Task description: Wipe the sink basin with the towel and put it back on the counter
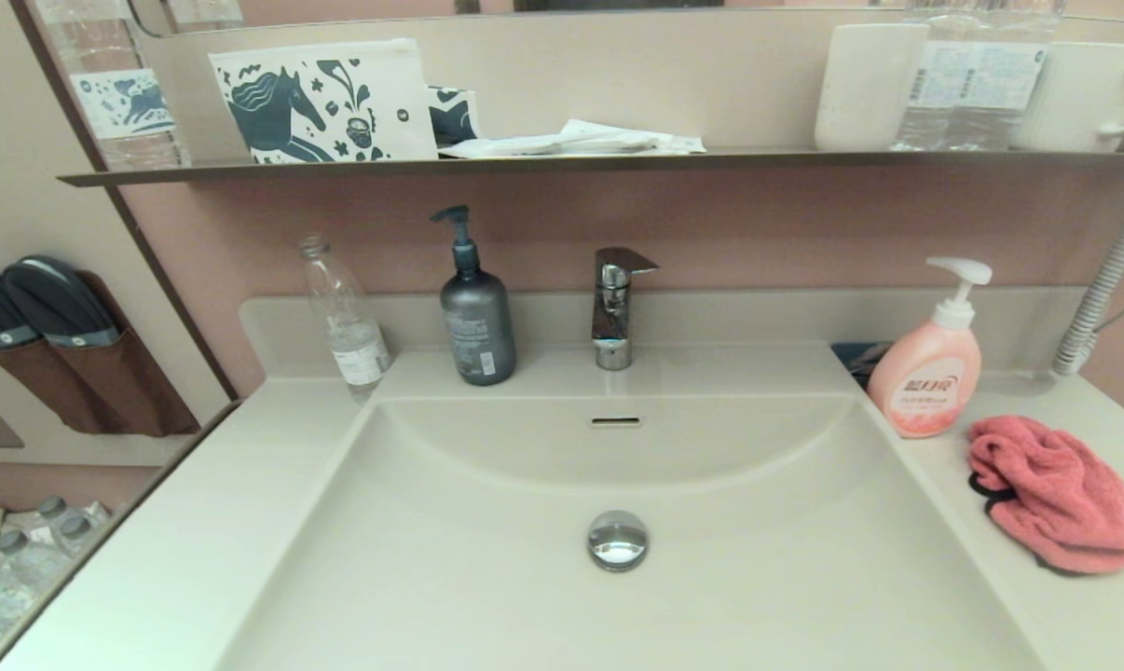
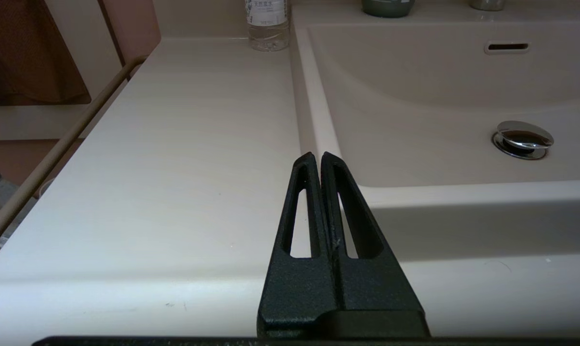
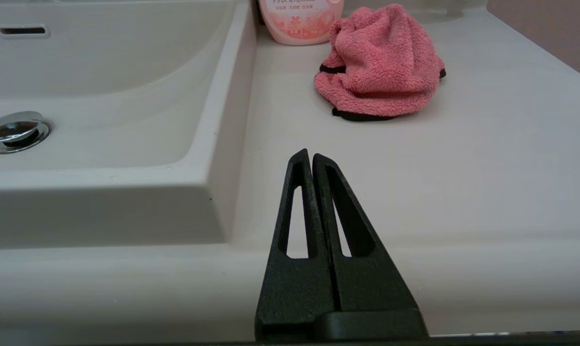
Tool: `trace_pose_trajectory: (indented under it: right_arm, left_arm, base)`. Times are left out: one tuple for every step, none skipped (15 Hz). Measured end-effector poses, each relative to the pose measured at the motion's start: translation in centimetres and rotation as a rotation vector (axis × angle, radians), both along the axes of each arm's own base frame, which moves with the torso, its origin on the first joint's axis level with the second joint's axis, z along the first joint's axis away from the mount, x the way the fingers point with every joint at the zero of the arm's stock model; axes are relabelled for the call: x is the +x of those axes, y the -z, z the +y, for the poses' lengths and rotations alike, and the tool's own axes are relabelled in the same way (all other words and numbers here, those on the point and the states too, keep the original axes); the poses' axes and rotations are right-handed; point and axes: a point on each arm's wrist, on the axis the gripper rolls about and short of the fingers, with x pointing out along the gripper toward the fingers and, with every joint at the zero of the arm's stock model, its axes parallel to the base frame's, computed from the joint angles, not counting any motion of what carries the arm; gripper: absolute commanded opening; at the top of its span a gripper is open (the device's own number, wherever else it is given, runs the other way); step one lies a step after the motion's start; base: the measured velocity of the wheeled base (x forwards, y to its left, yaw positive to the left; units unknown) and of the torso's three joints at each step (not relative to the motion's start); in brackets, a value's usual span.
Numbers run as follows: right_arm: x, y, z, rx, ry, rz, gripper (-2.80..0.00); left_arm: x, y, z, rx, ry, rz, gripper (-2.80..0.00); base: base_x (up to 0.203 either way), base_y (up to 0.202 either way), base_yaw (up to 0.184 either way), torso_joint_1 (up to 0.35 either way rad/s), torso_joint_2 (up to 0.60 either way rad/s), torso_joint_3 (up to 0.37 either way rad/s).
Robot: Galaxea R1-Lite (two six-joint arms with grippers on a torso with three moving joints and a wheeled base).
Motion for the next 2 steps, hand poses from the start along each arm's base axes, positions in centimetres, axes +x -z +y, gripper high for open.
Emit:
trace_pose_trajectory:
  right_arm:
    - [0.00, 0.00, 0.00, 0.000, 0.000, 0.000, -2.80]
    - [0.00, 0.00, 0.00, 0.000, 0.000, 0.000, -2.80]
  left_arm:
    - [0.00, 0.00, 0.00, 0.000, 0.000, 0.000, -2.80]
    - [0.00, 0.00, 0.00, 0.000, 0.001, 0.000, -2.80]
  base:
    - [0.000, 0.000, 0.000, 0.000, 0.00, 0.000]
    - [0.000, 0.000, 0.000, 0.000, 0.00, 0.000]
